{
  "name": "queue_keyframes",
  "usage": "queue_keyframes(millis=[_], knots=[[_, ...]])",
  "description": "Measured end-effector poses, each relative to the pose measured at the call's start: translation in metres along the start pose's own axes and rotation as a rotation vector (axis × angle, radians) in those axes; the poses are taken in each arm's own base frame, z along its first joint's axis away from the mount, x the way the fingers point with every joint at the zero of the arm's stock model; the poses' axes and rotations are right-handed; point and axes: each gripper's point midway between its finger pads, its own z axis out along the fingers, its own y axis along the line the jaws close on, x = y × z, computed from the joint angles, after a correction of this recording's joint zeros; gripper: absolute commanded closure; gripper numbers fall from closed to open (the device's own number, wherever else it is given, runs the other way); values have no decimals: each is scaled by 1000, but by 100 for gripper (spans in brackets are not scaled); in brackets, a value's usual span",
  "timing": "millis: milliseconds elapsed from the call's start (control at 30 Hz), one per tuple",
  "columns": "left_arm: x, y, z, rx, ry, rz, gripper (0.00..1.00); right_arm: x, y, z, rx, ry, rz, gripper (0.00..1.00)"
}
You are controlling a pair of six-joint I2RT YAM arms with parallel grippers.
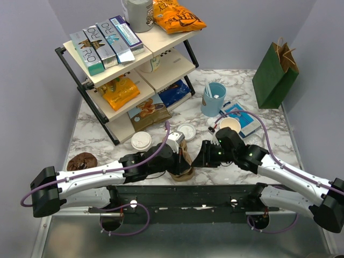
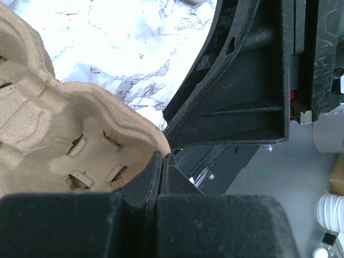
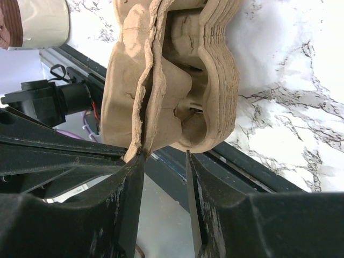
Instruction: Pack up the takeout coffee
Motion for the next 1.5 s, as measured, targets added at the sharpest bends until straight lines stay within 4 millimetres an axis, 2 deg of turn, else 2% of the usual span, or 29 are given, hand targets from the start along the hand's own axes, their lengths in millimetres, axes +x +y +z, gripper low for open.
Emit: queue_keyframes(millis=[567,833,967,1033,1333,1500], knots=[[3,2,1,-10,12,2,100,4,-1,5,-3,24,21,57],[10,10,1,-38,41,13,100,12,-20,21,50,63,13,61],[3,3,1,-20,20,10,100,21,-40,29,114,91,13,61],[-1,0,1,-13,9,9,100,22,-44,30,123,94,11,61],[-13,-1,-6,-18,-37,18,100,18,-41,27,106,69,-30,60],[-32,-9,-19,-14,-93,28,100,8,-31,17,85,23,-58,48]])
